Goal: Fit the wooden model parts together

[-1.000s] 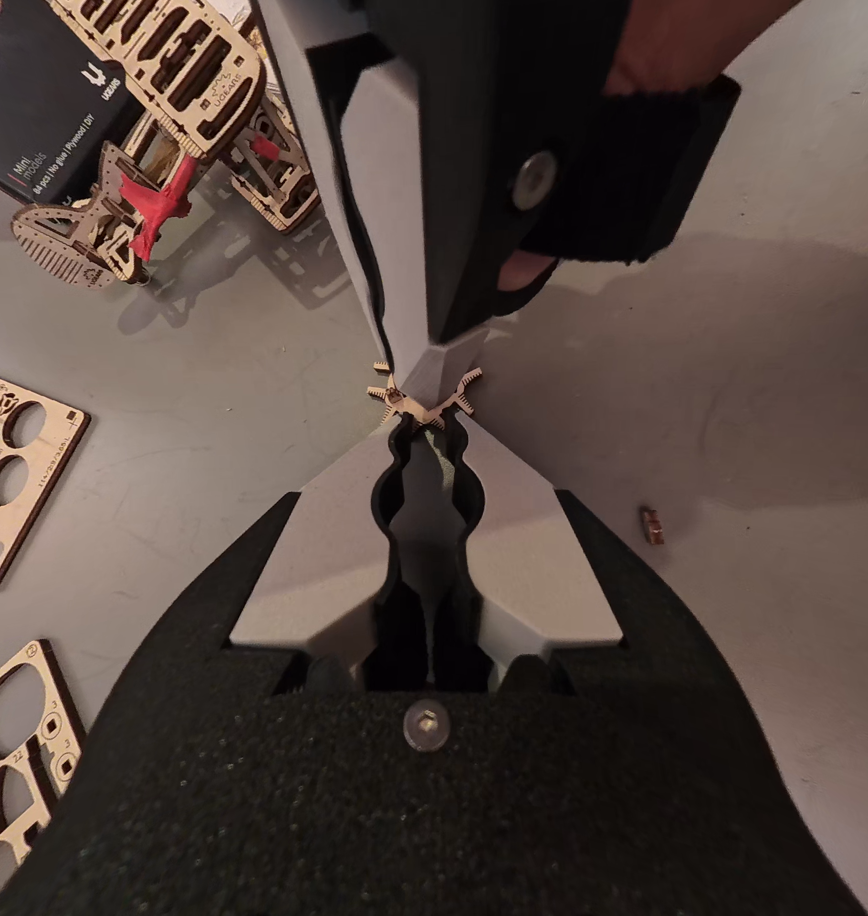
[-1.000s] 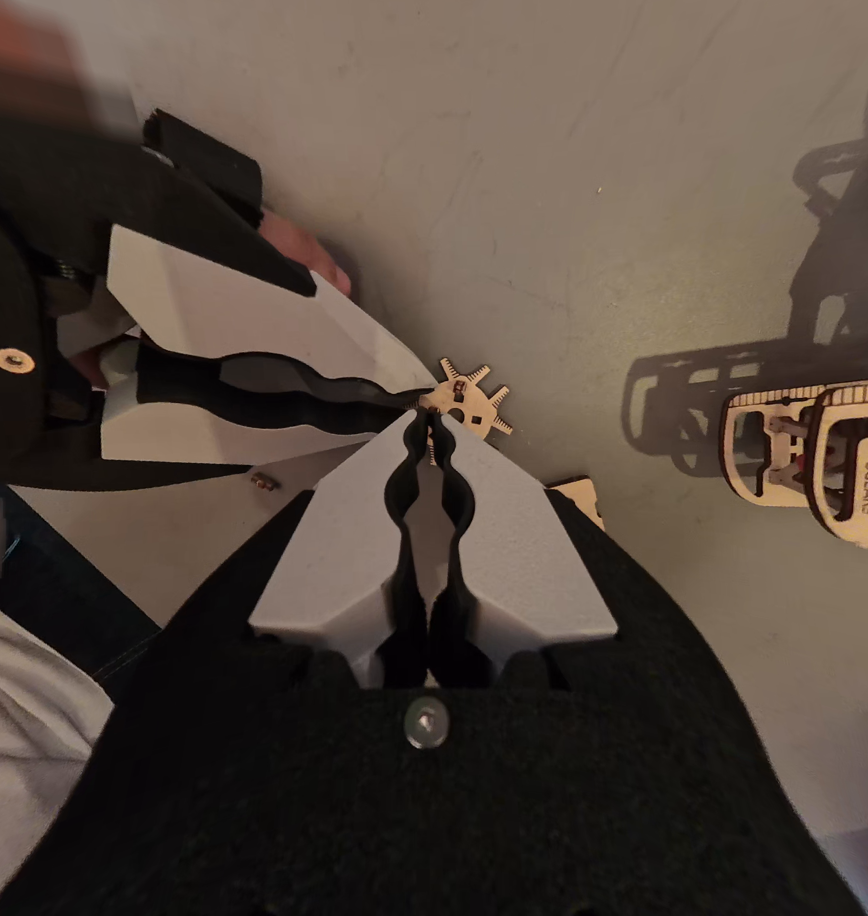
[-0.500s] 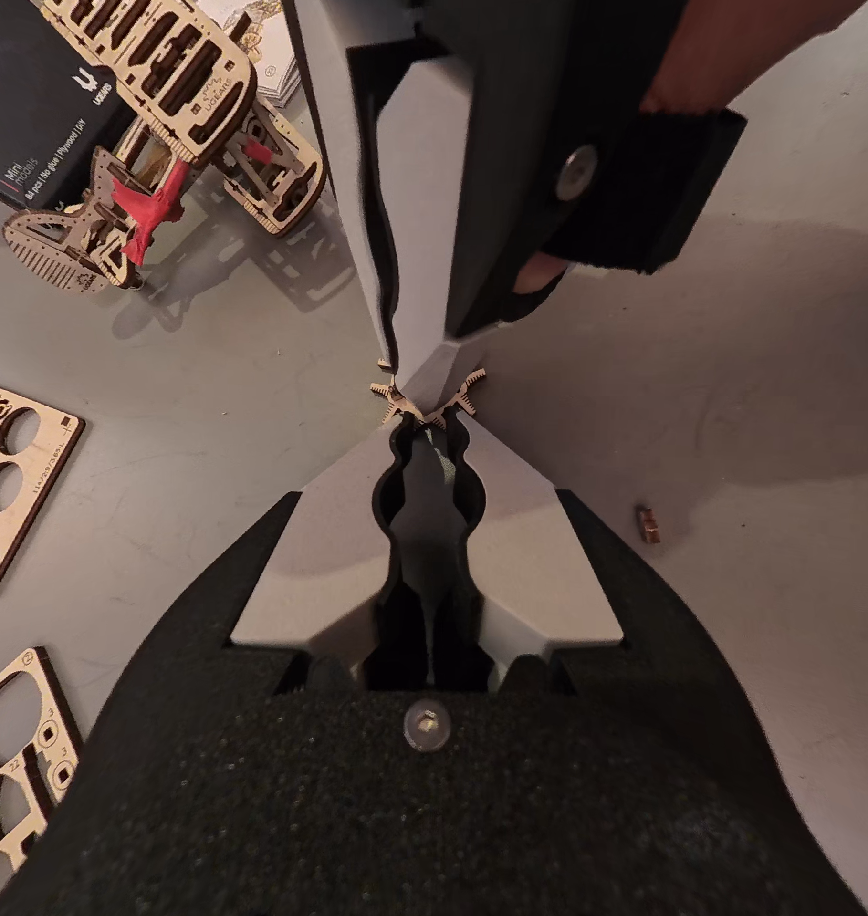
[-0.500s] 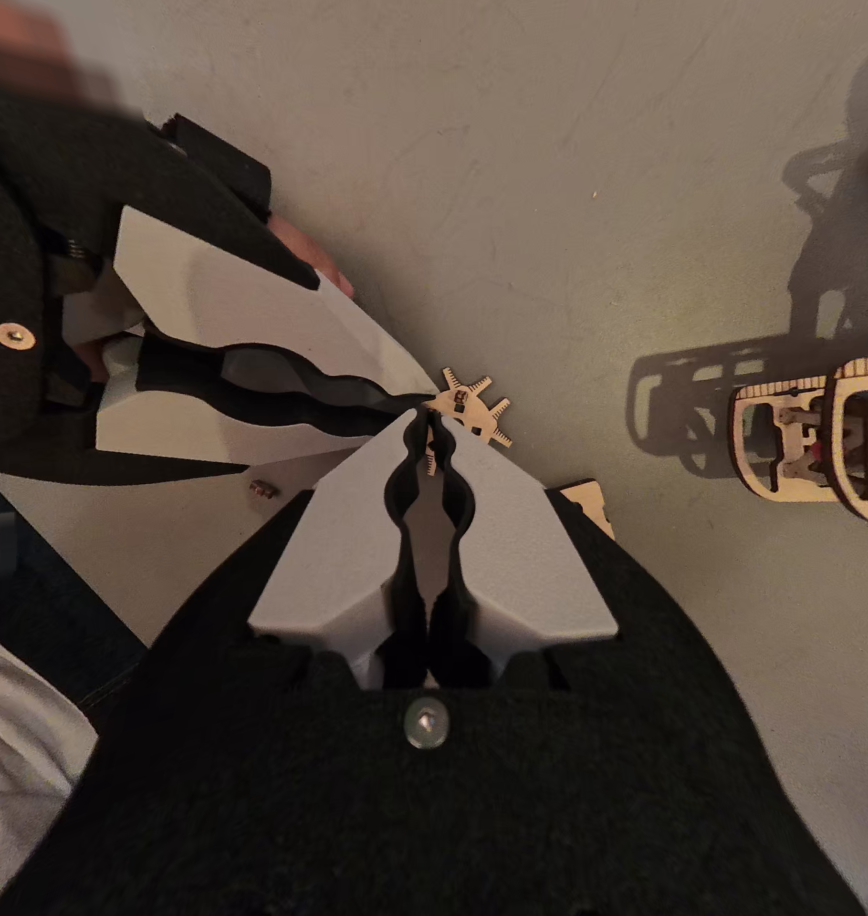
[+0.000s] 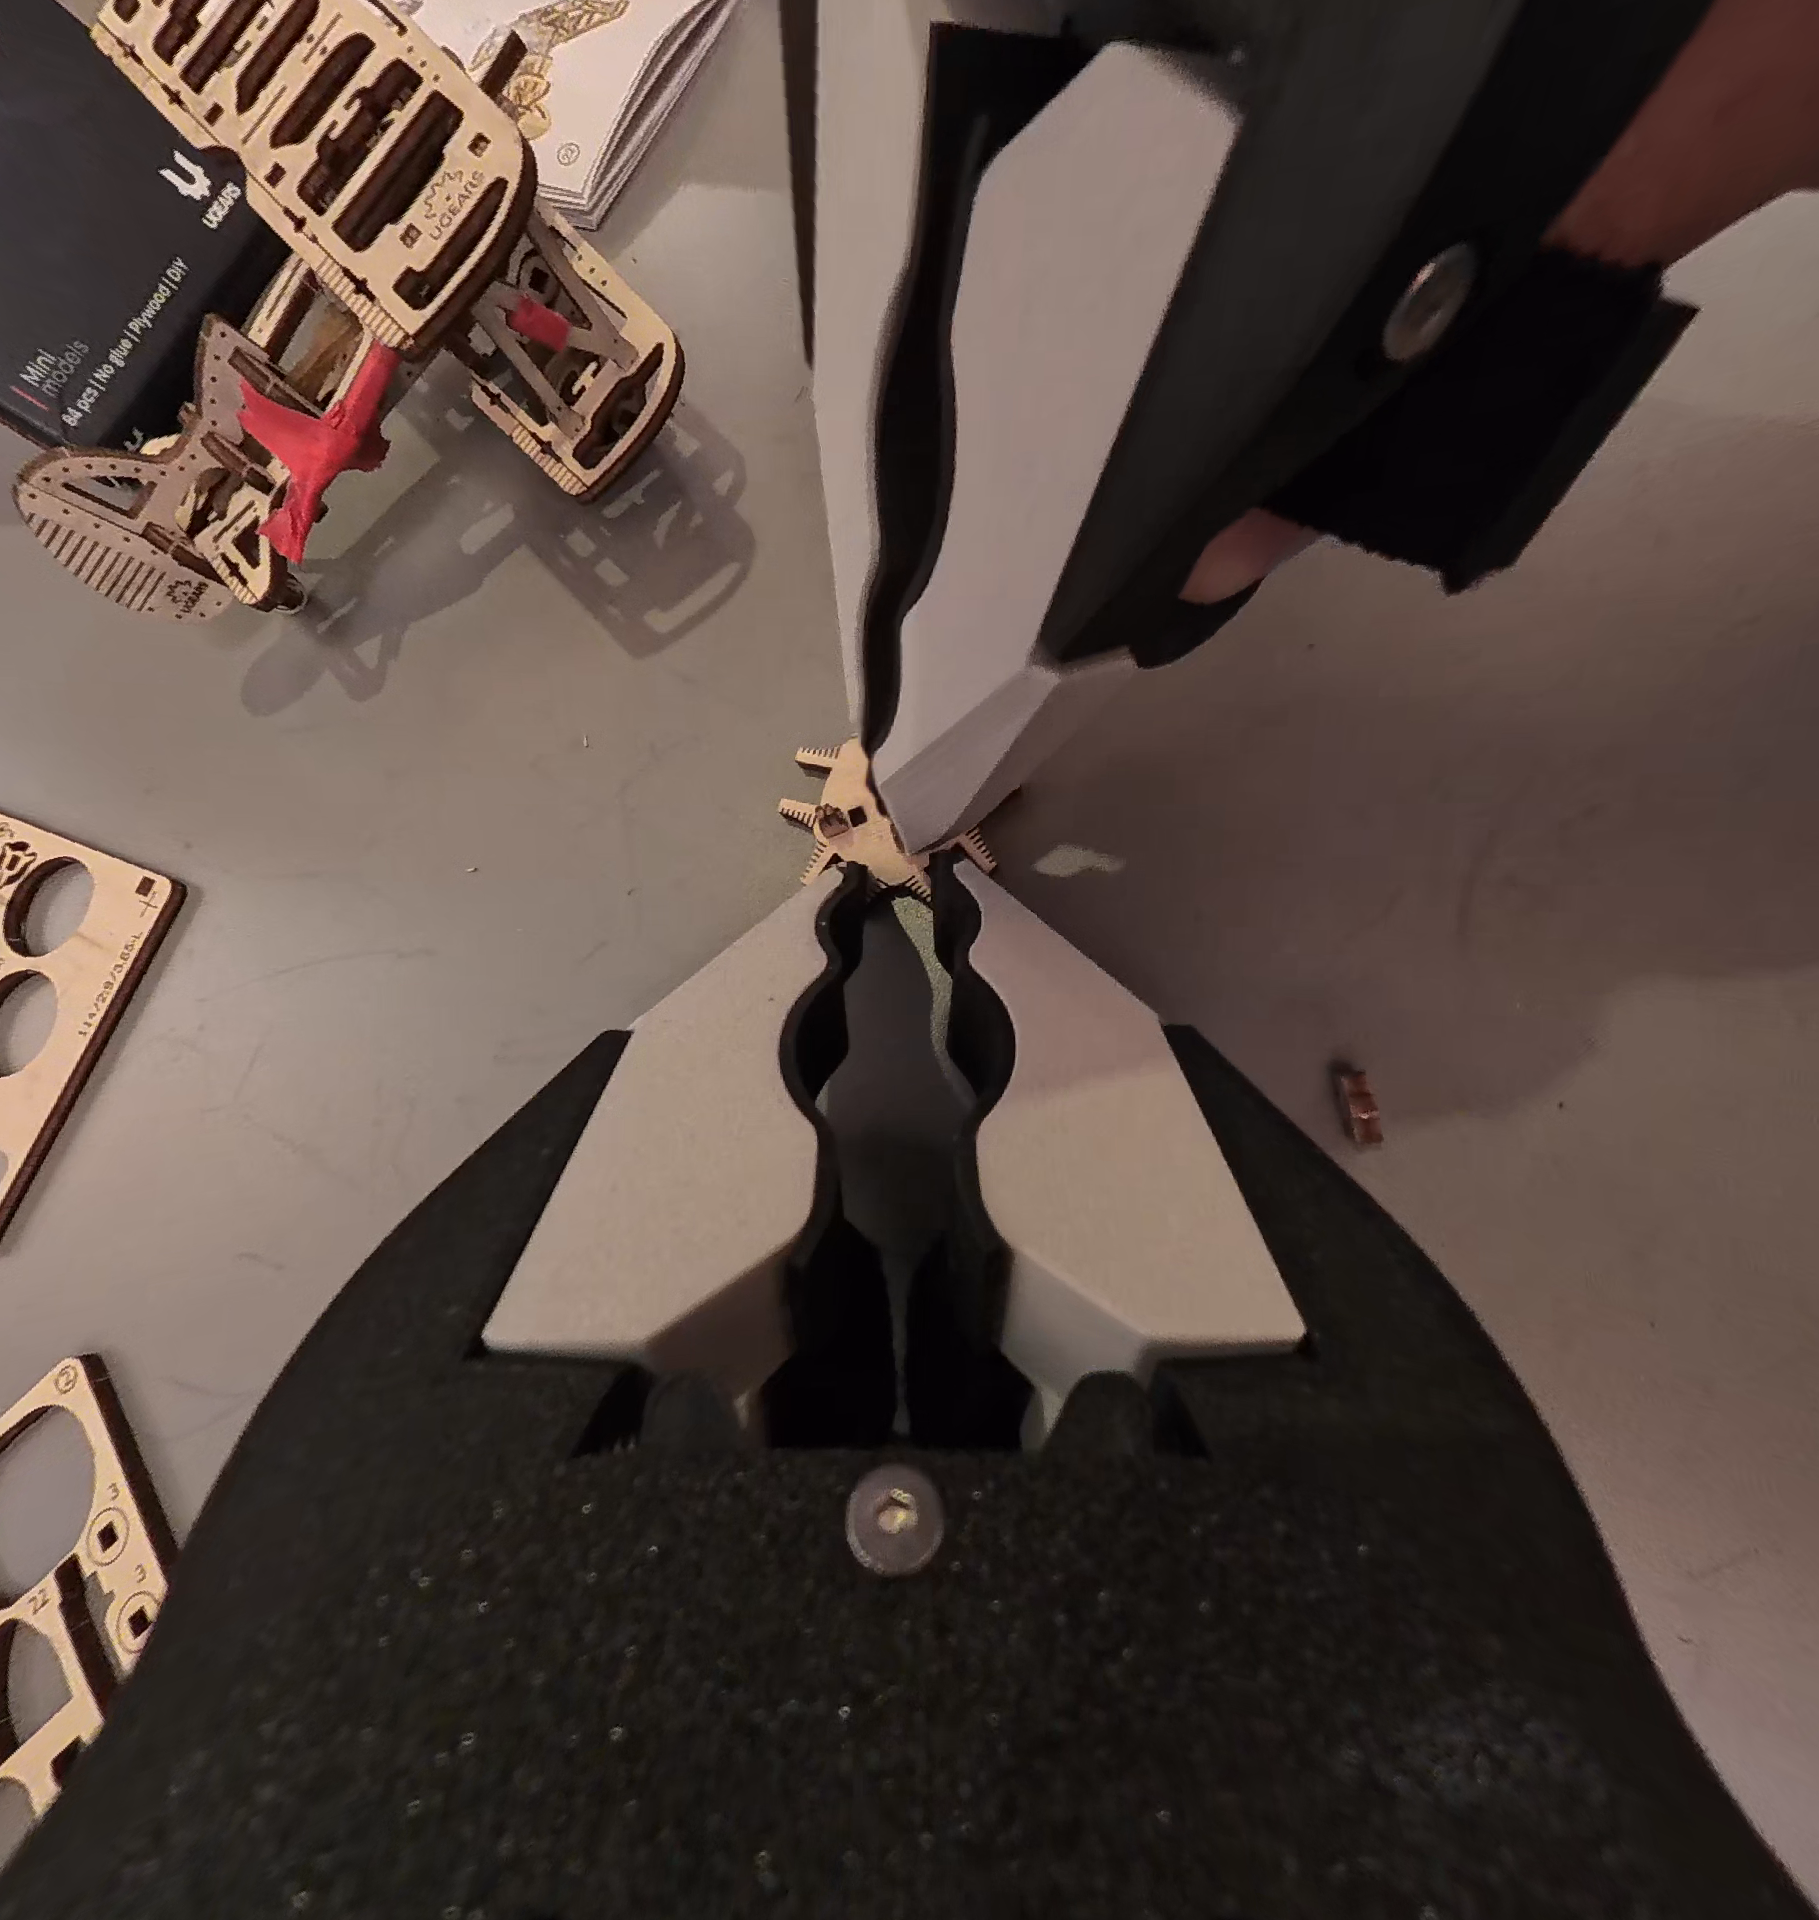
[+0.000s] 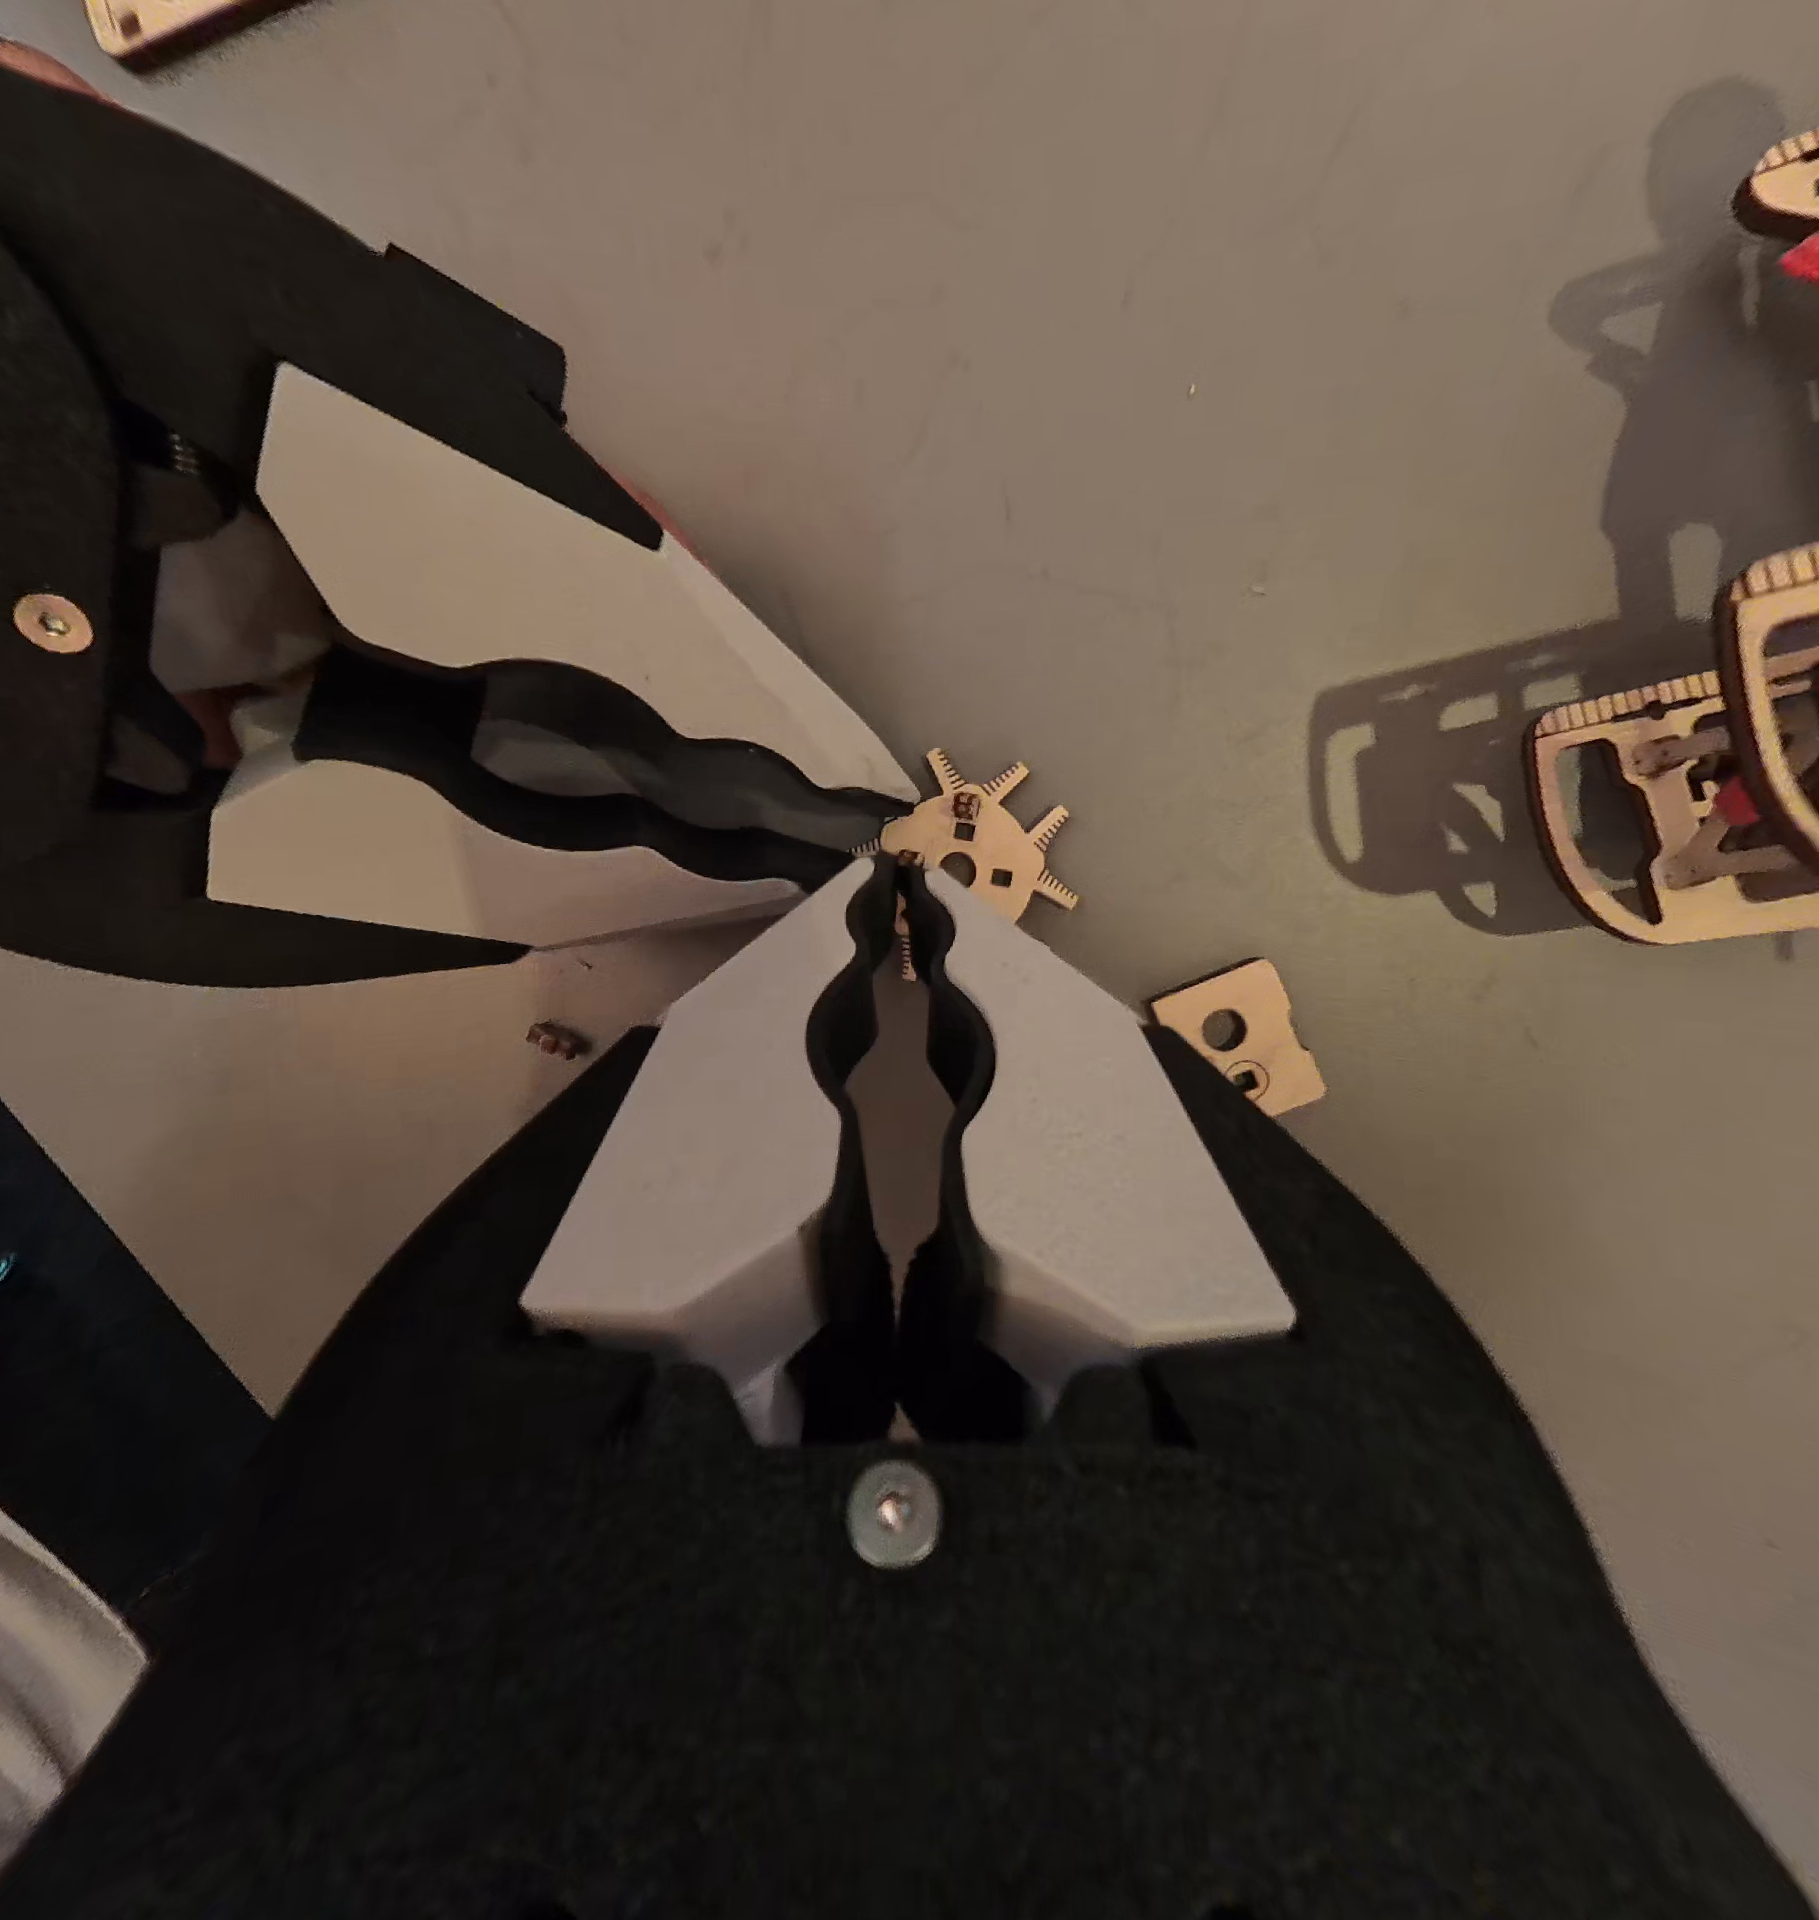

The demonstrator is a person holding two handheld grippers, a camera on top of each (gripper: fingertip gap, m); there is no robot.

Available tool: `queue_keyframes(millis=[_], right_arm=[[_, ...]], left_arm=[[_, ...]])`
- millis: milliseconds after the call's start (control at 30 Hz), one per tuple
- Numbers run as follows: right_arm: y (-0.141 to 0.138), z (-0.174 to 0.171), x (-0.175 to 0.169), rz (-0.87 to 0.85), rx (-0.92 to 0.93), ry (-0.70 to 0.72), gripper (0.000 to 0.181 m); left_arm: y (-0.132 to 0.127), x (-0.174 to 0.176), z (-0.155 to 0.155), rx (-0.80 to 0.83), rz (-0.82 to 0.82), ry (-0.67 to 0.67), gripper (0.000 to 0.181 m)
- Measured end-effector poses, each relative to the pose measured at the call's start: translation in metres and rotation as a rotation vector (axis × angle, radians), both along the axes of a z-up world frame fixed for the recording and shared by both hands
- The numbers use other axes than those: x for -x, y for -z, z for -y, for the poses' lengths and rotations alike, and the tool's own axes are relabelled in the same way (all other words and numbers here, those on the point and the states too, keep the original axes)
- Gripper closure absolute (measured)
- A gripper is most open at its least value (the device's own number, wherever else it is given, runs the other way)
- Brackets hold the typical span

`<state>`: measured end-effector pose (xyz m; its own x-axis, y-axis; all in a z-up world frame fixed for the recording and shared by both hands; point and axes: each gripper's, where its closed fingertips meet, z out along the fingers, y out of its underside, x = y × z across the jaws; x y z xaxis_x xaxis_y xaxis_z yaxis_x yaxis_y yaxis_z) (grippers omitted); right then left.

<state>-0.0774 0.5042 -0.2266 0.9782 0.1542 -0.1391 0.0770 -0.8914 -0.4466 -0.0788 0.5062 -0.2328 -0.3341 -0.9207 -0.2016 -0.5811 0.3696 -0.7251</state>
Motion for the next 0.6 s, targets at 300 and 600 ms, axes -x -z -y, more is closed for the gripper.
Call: queue_keyframes(millis=[300,600], right_arm=[[0.0004,-0.0004,0.0002,-0.007,0.072,-0.012,0.180],[0.0020,-0.0019,0.0008,-0.076,0.096,0.011,0.180]], left_arm=[[0.0000,-0.0002,0.0001,0.014,-0.005,0.001,0.170],[0.0001,-0.0005,0.0002,0.017,-0.007,0.002,0.170]])
